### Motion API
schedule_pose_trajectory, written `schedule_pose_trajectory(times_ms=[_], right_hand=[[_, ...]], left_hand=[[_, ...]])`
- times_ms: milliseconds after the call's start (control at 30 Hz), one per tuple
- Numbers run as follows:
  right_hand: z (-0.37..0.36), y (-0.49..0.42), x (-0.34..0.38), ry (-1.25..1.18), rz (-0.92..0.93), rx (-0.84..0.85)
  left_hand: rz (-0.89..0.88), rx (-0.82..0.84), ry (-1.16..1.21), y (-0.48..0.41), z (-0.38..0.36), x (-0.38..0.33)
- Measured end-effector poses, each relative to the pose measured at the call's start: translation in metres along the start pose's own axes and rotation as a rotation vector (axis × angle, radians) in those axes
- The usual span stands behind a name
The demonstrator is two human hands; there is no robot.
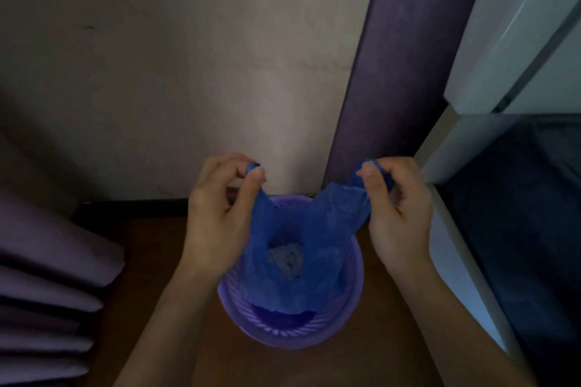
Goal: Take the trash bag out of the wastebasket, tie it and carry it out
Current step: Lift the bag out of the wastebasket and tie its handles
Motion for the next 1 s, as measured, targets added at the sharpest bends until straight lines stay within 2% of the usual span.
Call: schedule_pose_trajectory(times_ms=[67, 133, 233, 300, 467, 533, 633, 767, 933, 1000], right_hand=[[0.003, -0.006, 0.007, -0.136, -0.001, -0.047], [-0.001, -0.009, 0.002, -0.325, -0.095, -0.064], [-0.014, -0.012, -0.003, -0.536, -0.213, -0.025], [-0.028, -0.013, 0.004, -0.586, -0.210, 0.094], [-0.092, 0.024, 0.015, -0.499, -0.169, 0.594], [-0.113, 0.034, 0.020, -0.490, -0.158, 0.682], [-0.125, 0.039, 0.028, -0.360, -0.096, 0.664], [-0.117, 0.034, 0.027, -0.366, -0.089, 0.552], [-0.104, 0.024, 0.023, -0.395, -0.099, 0.463], [-0.100, 0.019, 0.018, -0.433, -0.125, 0.426]], left_hand=[[-0.001, 0.028, 0.125, 0.001, 0.001, -0.010], [0.070, 0.037, 0.280, 0.000, 0.005, -0.008], [0.105, 0.043, 0.338, -0.002, 0.007, -0.009], [0.113, 0.063, 0.361, -0.003, 0.004, -0.010], [0.061, 0.205, 0.308, 0.002, -0.011, -0.017], [0.016, 0.261, 0.286, 0.005, -0.017, -0.025], [-0.015, 0.292, 0.277, 0.009, -0.020, -0.030], [-0.015, 0.352, 0.360, 0.009, -0.013, -0.010], [0.206, 0.819, 0.274, 0.044, -0.069, 0.040], [0.237, 0.815, 0.243, 0.047, -0.083, 0.053]])
Point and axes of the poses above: each hand's wrist, its own y-axis away from the middle knuckle, its own z-axis out of the back of the hand, x = y × z, the point moved 10 cm from there along -y, towards the middle knuckle, and after that the axes turned 7 degrees about z, right-handed, at the moved point
